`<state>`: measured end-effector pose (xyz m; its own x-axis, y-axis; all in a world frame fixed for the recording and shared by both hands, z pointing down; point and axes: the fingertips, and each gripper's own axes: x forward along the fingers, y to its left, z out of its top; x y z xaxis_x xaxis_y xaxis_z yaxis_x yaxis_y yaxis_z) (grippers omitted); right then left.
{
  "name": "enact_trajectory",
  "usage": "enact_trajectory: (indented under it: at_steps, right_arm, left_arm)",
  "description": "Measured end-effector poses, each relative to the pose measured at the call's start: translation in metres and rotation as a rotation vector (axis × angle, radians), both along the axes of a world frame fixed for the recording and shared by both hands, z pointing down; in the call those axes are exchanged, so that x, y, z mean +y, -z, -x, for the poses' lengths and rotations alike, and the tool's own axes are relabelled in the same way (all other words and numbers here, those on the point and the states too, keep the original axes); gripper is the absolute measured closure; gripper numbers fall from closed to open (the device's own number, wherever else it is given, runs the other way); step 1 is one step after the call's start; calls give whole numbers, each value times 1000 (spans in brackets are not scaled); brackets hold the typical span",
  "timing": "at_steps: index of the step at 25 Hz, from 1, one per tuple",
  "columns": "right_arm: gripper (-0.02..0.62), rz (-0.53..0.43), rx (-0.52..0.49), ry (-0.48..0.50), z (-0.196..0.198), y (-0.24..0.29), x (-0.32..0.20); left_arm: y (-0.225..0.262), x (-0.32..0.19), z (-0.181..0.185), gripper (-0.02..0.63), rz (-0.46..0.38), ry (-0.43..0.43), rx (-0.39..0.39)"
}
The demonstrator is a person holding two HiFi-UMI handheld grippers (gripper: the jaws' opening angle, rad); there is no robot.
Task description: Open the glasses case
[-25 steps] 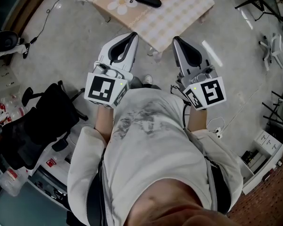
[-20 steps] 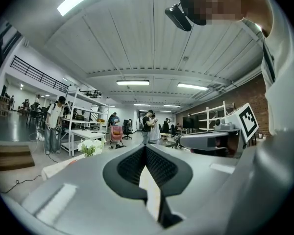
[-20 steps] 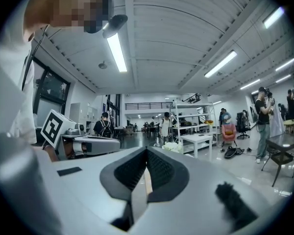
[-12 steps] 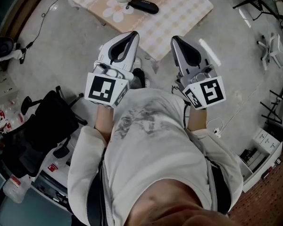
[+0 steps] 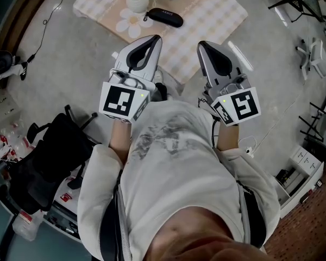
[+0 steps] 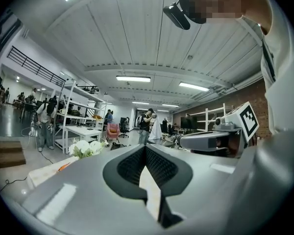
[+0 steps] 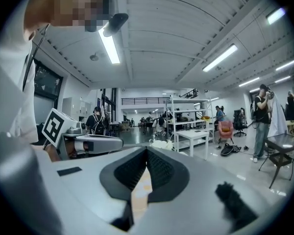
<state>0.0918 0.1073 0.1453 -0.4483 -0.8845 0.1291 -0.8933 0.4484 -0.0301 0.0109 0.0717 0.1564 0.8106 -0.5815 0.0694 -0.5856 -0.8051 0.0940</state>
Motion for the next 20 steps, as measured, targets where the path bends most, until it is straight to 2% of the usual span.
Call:
enact_trajectory:
  at_steps: [20]
  right_arm:
    - [580, 83, 44, -106, -14, -26, -76]
  left_arm:
    - [-29, -81, -16, 601, 66, -107, 14]
